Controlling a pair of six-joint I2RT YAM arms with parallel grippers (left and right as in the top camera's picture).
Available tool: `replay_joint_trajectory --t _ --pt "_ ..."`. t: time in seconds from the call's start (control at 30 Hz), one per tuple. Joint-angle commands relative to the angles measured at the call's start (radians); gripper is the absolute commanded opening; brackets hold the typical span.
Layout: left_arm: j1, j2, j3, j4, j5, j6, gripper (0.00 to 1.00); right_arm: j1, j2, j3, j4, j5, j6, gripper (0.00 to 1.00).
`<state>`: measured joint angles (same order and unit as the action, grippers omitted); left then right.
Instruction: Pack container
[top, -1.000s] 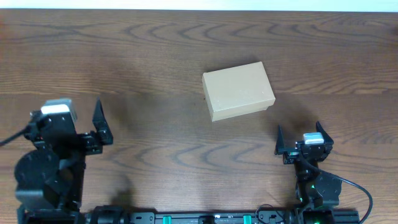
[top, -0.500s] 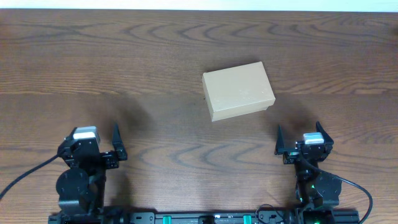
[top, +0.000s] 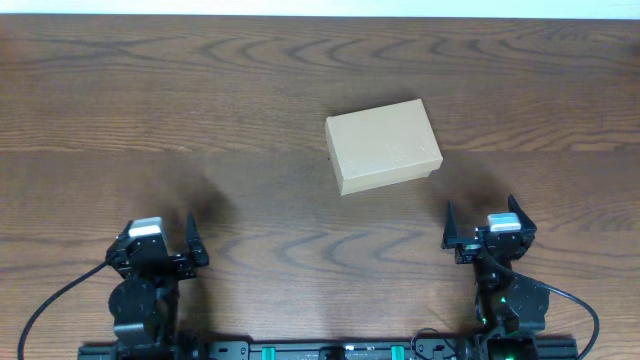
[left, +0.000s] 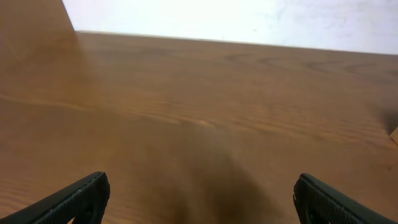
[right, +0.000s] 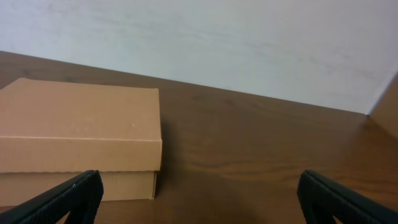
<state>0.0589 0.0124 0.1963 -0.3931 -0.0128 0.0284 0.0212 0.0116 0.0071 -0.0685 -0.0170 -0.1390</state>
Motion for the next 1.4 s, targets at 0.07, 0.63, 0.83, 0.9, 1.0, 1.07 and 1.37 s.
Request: replay_joint_trajectory --t 0.07,0.63,0.83,0.9,1.0,1.07,1.37 --pt "0.006 -0.009 -0.044 0.001 0.013 -0.051 0.95 0.002 -0.006 -0.002 -0.006 0.009 0.011 0.99" --pt "0.006 -0.009 -0.082 0.007 0.055 -0.051 0.95 0.002 -0.006 -0.002 -0.006 0.009 0.011 0.99" --pt "0.006 -0.009 -0.093 0.055 0.039 -0.051 0.95 0.002 -0.006 -0.002 -0.006 0.009 0.011 0.99" --pt "0.006 -0.009 -0.124 0.176 0.053 -0.058 0.95 0.002 -0.006 -0.002 -0.006 0.009 0.011 0.99" --pt "0.006 -0.009 -0.18 0.39 0.077 -0.063 0.95 0.002 -0.006 -0.002 -0.006 0.009 0.011 0.99" --pt "0.006 -0.009 -0.192 0.446 0.073 -0.084 0.95 0.002 -0.006 -0.002 -0.006 0.009 0.011 0.99" --pt "0.006 -0.009 -0.192 0.503 0.01 -0.065 0.95 0.002 -0.006 -0.002 -0.006 0.009 0.011 0.99"
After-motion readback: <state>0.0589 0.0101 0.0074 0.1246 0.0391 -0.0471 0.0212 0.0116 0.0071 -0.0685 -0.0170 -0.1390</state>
